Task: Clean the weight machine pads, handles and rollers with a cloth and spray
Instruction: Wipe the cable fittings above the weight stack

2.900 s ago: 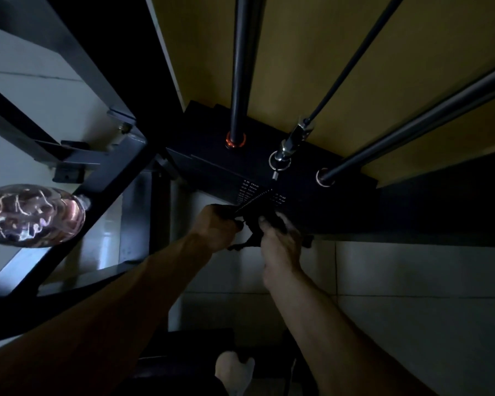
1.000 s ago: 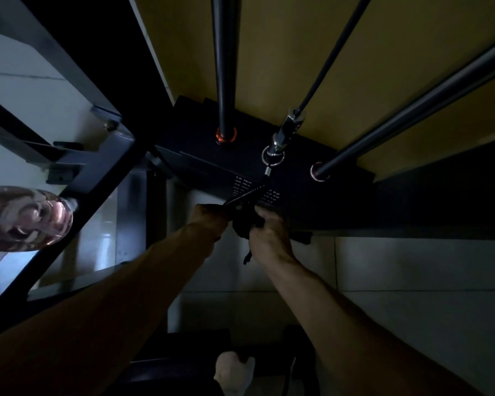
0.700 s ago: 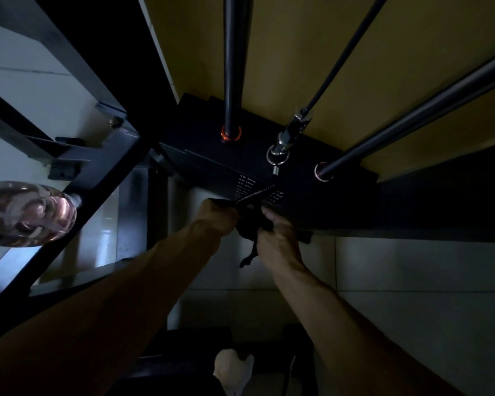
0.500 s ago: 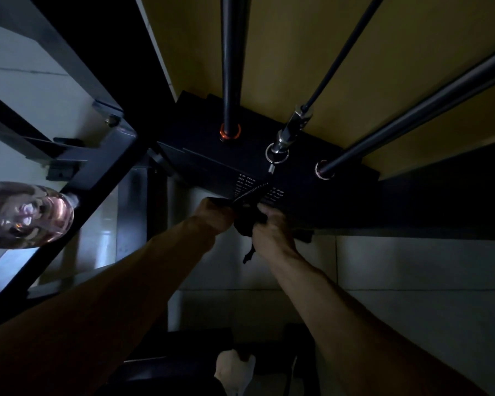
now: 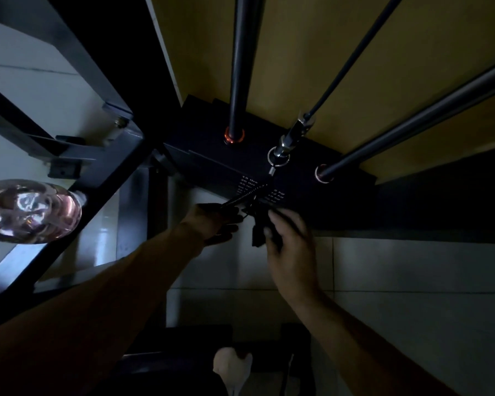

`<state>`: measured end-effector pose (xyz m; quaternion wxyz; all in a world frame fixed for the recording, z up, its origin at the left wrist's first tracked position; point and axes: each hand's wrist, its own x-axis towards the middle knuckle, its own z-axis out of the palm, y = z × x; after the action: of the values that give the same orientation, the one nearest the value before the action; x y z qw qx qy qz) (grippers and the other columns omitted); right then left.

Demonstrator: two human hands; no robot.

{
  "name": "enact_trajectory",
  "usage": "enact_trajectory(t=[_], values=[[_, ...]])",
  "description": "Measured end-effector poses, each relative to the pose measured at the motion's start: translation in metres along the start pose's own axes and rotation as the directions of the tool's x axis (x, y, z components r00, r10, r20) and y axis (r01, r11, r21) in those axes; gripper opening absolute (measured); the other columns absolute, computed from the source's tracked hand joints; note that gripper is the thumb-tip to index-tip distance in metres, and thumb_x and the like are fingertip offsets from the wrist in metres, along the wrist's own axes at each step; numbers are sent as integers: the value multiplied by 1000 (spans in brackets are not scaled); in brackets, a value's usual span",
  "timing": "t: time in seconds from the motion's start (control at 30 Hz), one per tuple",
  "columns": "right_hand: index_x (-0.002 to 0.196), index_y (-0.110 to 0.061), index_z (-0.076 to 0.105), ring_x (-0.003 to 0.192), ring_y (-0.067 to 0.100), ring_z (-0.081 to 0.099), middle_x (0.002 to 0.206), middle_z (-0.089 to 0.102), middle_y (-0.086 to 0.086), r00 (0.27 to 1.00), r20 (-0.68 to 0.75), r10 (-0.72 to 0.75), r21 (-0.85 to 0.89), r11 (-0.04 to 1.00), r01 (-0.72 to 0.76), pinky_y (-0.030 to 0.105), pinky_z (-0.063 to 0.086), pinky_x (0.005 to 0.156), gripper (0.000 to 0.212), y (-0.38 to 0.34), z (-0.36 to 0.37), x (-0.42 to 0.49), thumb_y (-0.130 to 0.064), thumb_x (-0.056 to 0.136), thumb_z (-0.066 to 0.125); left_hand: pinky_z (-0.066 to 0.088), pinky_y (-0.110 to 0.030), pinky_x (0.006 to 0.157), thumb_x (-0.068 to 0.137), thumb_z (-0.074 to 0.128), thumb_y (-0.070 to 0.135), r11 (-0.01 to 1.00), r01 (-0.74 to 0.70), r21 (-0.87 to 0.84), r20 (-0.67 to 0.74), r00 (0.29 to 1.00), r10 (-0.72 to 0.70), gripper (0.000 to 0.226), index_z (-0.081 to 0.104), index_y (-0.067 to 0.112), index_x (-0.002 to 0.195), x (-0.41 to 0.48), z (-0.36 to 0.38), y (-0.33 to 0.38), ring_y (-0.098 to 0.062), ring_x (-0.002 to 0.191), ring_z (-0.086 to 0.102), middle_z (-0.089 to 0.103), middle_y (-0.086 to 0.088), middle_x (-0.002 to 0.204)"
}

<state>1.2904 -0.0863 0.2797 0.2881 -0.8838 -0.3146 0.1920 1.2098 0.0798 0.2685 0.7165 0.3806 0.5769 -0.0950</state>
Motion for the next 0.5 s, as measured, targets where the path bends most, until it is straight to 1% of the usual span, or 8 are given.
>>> enact_trajectory(t=[0.07,0.1,0.17,0.23,0.3,0.33,0.4,0.5], values=[[138,-17,64,129,16,52,144,50,-1,997,-6,-80,-57,995,80,19,45,100,47,-7,18,12,-8,92,72,58,-36,87,103,56,12,1000,5,-17,-10,1000,-6,14,68,8,110,-1,4,4,-26,104,70,74,-12,110],[138,-18,63,130,18,51,144,46,-2,996,11,-91,-103,990,92,19,44,101,51,-9,27,16,-7,89,75,57,-38,92,102,57,8,1000,7,-23,-26,1000,-8,11,68,10,102,-1,6,6,-26,105,69,73,-13,108],[139,-22,62,134,19,46,147,38,-3,998,44,-48,-143,988,54,17,38,103,60,-11,40,16,-4,83,80,55,-37,97,101,56,5,1000,2,-3,-55,998,-2,14,65,13,93,-1,9,9,-25,104,66,70,-14,108],[140,-24,61,137,16,44,151,37,-2,998,31,48,-14,999,-47,16,40,106,61,-14,47,11,0,86,75,52,-36,98,101,55,3,1000,-17,24,-66,998,18,17,64,13,91,1,9,8,-23,105,64,69,-14,111],[139,-23,62,135,13,48,149,47,1,985,27,172,174,969,-174,9,39,105,55,-23,47,12,2,90,69,50,-37,98,101,55,1,997,-38,69,-65,997,42,14,65,10,95,3,7,6,-22,105,63,68,-15,116],[137,-22,62,132,13,52,144,54,2,969,47,244,278,928,-248,9,41,103,51,-27,47,15,2,92,66,50,-37,97,100,56,1,994,-57,95,-65,996,64,12,66,8,99,5,5,6,-22,104,63,68,-16,119],[141,-24,57,130,14,58,140,60,1,892,151,426,466,765,-444,13,48,98,52,-28,43,17,3,96,60,51,-33,93,99,60,3,982,-83,172,-42,995,92,13,68,4,110,7,1,8,-21,103,64,69,-16,124],[153,-23,44,135,24,53,151,51,8,649,264,713,493,479,-727,21,41,95,60,-15,24,6,3,100,55,51,-24,82,94,69,9,958,-118,261,14,993,118,29,69,-1,122,3,-1,13,-22,108,65,70,-15,122]])
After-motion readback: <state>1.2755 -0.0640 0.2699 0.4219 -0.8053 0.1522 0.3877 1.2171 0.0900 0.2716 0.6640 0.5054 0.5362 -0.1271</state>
